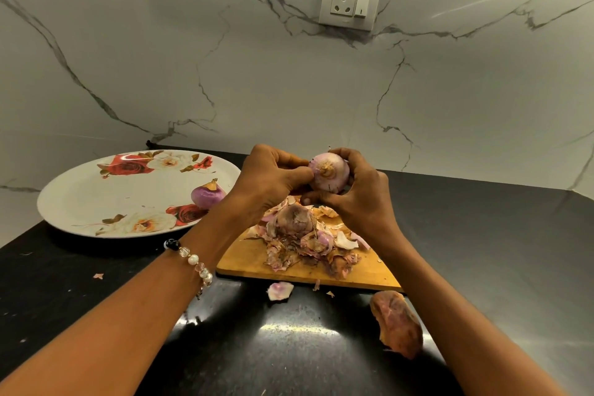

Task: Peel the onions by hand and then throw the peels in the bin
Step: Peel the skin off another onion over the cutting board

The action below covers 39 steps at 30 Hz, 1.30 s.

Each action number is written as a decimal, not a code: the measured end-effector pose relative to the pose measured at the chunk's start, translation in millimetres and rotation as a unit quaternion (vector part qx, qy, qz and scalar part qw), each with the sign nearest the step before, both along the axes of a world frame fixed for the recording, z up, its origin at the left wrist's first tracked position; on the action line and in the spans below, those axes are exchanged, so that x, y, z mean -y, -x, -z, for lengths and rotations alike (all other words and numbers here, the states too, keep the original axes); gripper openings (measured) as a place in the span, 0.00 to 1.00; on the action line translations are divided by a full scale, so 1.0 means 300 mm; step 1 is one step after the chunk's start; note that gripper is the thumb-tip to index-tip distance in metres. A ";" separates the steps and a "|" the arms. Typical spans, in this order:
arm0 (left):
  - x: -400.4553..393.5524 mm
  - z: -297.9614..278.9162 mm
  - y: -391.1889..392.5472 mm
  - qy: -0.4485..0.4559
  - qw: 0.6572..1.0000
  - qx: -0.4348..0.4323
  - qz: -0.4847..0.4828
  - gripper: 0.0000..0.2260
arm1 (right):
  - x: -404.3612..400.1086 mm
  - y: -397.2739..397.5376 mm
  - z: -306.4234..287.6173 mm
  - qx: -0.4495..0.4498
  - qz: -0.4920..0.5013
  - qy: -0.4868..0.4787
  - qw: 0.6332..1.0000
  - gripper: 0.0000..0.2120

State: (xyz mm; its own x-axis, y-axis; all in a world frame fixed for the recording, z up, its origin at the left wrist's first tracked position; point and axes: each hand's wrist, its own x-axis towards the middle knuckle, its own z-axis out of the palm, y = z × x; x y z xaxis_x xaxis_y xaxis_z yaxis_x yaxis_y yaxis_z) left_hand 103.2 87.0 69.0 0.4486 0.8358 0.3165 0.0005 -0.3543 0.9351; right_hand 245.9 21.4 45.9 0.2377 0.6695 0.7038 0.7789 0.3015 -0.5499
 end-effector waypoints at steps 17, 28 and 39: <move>-0.015 0.013 -0.005 -0.018 0.997 -0.001 -0.069 0.06 | -0.007 -0.042 0.002 -0.122 -0.046 0.018 0.991 0.41; 0.002 0.004 -0.001 0.037 0.998 -0.017 0.049 0.14 | -0.012 -0.048 0.019 -0.137 -0.106 0.054 0.983 0.48; 0.000 0.018 -0.004 -0.047 0.998 -0.050 -0.003 0.11 | 0.007 -0.042 0.000 -0.118 -0.115 0.059 0.984 0.46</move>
